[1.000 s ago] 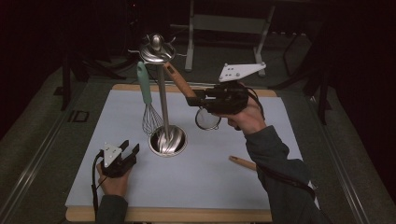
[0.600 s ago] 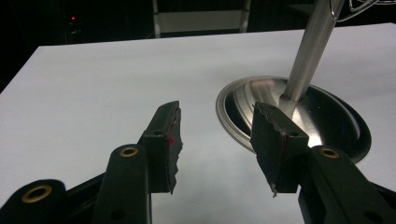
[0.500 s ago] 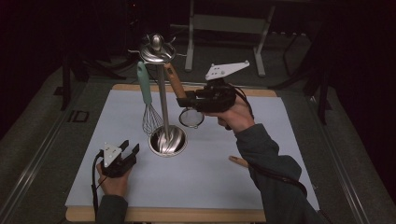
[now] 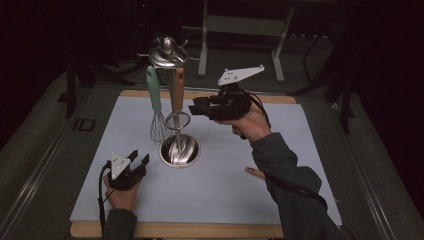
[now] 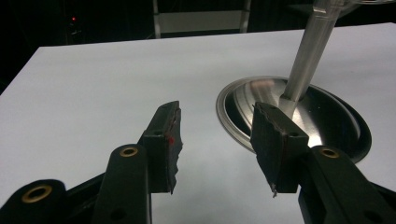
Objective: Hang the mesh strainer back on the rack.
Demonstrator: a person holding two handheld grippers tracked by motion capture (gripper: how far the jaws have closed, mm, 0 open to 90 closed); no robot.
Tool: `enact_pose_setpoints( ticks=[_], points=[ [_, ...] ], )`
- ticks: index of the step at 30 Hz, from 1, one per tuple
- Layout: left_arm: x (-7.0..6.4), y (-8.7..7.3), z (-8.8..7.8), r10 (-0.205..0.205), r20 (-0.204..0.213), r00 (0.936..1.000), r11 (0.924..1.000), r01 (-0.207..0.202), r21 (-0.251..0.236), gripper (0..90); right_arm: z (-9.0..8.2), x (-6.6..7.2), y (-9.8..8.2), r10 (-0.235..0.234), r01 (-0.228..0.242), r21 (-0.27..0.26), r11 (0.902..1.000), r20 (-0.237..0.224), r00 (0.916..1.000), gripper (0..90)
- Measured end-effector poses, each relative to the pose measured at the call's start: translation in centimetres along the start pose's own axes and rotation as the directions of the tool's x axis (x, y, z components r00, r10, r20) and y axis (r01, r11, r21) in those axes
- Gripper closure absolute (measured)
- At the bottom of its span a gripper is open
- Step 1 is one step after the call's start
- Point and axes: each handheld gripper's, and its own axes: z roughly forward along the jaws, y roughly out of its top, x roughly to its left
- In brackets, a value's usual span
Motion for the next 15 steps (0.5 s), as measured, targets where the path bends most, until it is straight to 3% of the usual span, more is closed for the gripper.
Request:
enact_pose_setpoints(
  ticks=[15],
  points=[
    [-0.01, -0.02, -0.05, -0.004, 0.002, 1.0000, 1.0000, 0.004, -0.006, 52.9, -0.07, 0.52, 0.11, -0.027, 0.027, 0.013, 0.9995, 0.012, 0.9996, 70.8]
  ],
)
